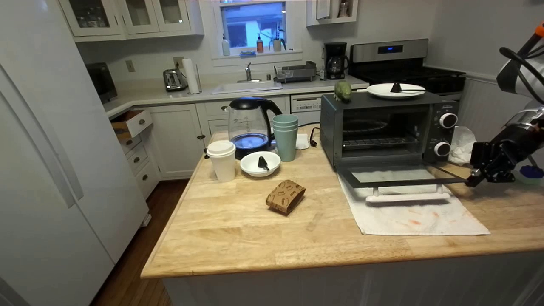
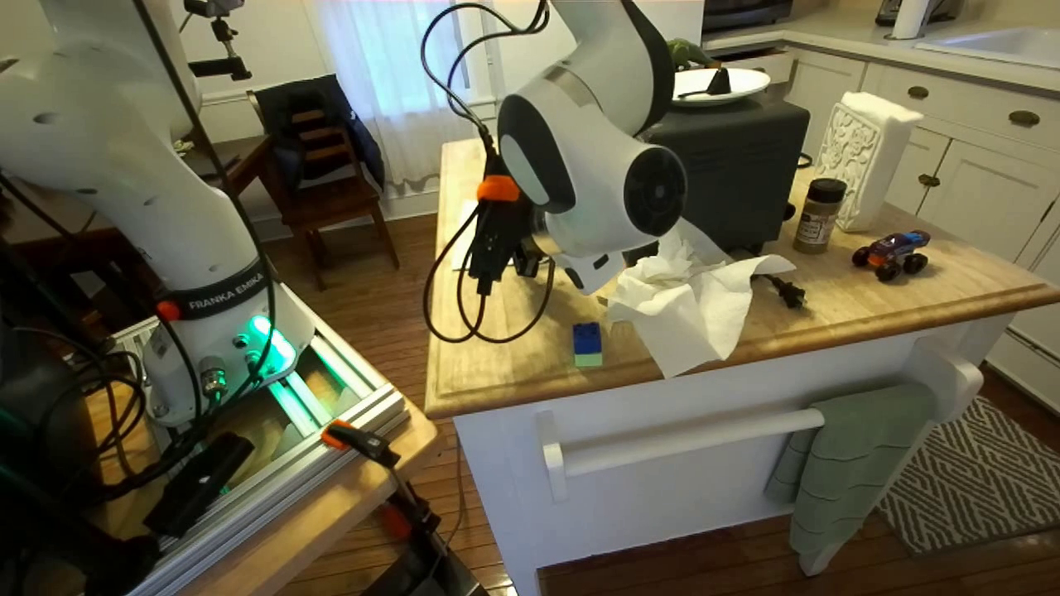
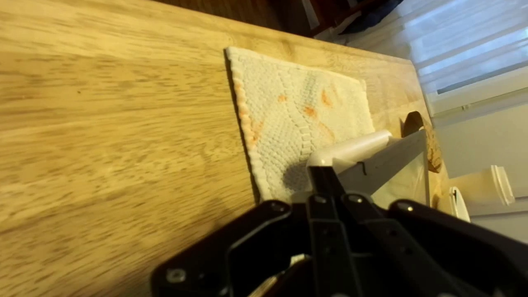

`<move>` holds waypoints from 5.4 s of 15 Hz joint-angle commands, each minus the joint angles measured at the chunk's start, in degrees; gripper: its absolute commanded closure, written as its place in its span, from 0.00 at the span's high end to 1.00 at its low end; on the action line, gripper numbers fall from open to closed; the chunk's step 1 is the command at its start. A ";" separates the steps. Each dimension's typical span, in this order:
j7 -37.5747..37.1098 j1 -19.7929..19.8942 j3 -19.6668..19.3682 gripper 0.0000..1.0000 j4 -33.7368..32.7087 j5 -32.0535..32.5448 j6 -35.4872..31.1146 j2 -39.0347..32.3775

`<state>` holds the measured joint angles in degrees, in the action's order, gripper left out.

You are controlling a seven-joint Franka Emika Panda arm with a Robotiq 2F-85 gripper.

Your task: Close the mini oven

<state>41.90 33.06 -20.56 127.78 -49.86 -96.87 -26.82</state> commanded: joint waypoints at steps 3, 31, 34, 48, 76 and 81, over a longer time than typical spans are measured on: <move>-0.57 3.57 1.00 0.00 -3.64 -5.27 5.59 -3.36; -1.04 4.07 1.96 0.00 -4.95 -5.85 9.71 -5.59; -0.17 4.93 2.01 0.00 -5.11 -7.29 12.02 -4.34; 7.95 5.94 0.80 0.00 -3.94 -22.75 15.04 0.11; 0.35 -4.84 3.74 0.95 25.04 8.33 -31.96 52.48; -16.90 -7.98 12.74 1.00 34.58 15.32 -50.92 65.50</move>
<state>35.69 27.34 -10.81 155.44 -40.99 -138.47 29.49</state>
